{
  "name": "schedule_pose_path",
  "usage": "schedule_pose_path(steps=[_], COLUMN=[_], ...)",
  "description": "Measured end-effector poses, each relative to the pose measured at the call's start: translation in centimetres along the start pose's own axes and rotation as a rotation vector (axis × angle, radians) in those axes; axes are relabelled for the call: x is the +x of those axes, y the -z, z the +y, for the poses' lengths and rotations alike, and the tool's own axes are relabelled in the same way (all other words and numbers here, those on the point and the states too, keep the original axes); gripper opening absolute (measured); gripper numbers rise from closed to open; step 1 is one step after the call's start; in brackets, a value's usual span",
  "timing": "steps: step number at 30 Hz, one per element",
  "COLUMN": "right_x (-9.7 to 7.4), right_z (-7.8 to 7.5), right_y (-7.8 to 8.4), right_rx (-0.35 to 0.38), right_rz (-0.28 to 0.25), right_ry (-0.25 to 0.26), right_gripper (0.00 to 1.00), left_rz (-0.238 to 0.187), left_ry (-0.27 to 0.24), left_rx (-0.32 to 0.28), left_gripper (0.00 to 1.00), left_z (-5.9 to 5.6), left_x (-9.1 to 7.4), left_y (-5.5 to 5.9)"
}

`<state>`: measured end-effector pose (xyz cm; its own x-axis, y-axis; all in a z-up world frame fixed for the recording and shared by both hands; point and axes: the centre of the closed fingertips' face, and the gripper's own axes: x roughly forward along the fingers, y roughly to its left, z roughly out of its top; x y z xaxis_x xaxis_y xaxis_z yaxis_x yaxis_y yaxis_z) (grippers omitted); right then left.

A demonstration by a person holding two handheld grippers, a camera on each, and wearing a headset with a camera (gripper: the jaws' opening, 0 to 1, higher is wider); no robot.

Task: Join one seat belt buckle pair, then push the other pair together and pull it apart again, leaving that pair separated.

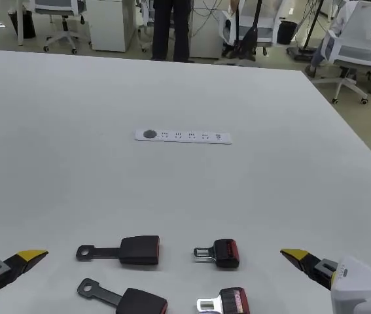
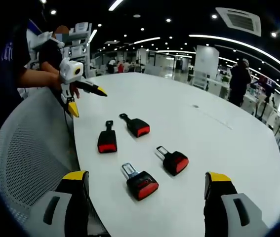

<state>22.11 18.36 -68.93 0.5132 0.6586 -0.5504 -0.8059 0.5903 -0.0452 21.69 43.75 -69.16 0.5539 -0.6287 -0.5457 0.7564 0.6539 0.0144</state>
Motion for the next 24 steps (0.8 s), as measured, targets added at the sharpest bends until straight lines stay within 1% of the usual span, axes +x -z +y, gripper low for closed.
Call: schedule_pose_path(steps=[9, 12, 17, 24], right_x=[-0.02, -0.02, -0.03, -0.08], right_z=[-0.11, -0.17, -0.33, -0.36], right_y=[-0.05, -0.01, 0.09, -0.06], right_rx=[0.000, 0.002, 0.002, 0.003], right_rz=[-0.001, -0.002, -0.001, -0.005], right_ry=[0.002, 0.002, 0.005, 0.009], right_gripper=[0.99, 0.99, 0.99, 0.99], left_rz=[0.001, -0.006, -0.004, -0.004], left_ry=[0.007, 0.017, 0.018, 0.019], left_rx=[0.000, -0.004, 0.000, 0.000], left_gripper=[0.97, 0.97, 0.97, 0.97], left_z=[-0.26, -0.54, -0.34, -0.35], left_x=[0.05, 0.08, 0.11, 0.10], left_y=[-0.16, -0.35, -0.10, -0.12])
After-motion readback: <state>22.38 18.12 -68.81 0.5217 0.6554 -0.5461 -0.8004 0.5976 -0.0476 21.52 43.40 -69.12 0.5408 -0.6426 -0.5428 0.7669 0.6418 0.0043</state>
